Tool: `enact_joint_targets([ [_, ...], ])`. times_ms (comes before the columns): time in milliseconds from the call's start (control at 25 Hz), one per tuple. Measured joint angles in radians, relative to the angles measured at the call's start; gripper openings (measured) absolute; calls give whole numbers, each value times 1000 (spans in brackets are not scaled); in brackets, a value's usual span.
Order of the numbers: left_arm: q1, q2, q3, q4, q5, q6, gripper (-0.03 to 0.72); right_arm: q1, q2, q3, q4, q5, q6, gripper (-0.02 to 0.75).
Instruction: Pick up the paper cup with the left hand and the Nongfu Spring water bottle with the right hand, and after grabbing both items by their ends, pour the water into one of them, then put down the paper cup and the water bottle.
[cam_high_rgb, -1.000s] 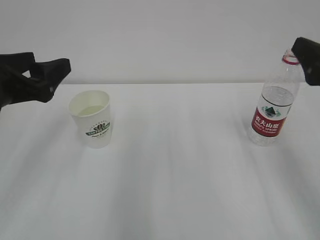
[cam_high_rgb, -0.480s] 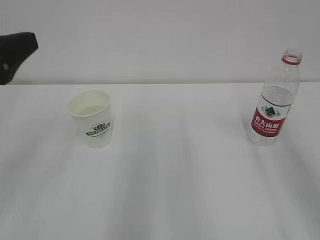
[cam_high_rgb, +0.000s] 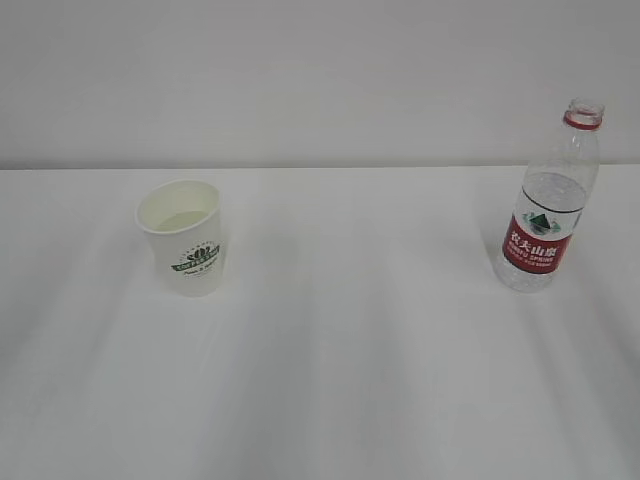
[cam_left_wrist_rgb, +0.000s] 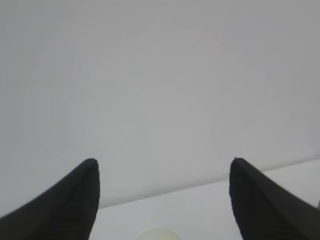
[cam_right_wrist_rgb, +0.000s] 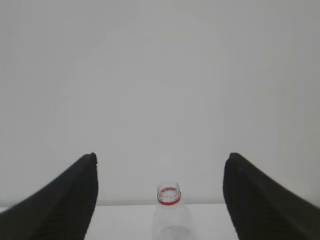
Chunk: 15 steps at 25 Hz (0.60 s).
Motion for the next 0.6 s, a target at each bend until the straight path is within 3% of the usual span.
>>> enact_joint_targets([
  [400,0,-210,0,0,101,0,554,0,-185,-18,4,199,2,588],
  [600,0,-283,0,2,217,0,543,0,-232,-78,6,379,3,588],
])
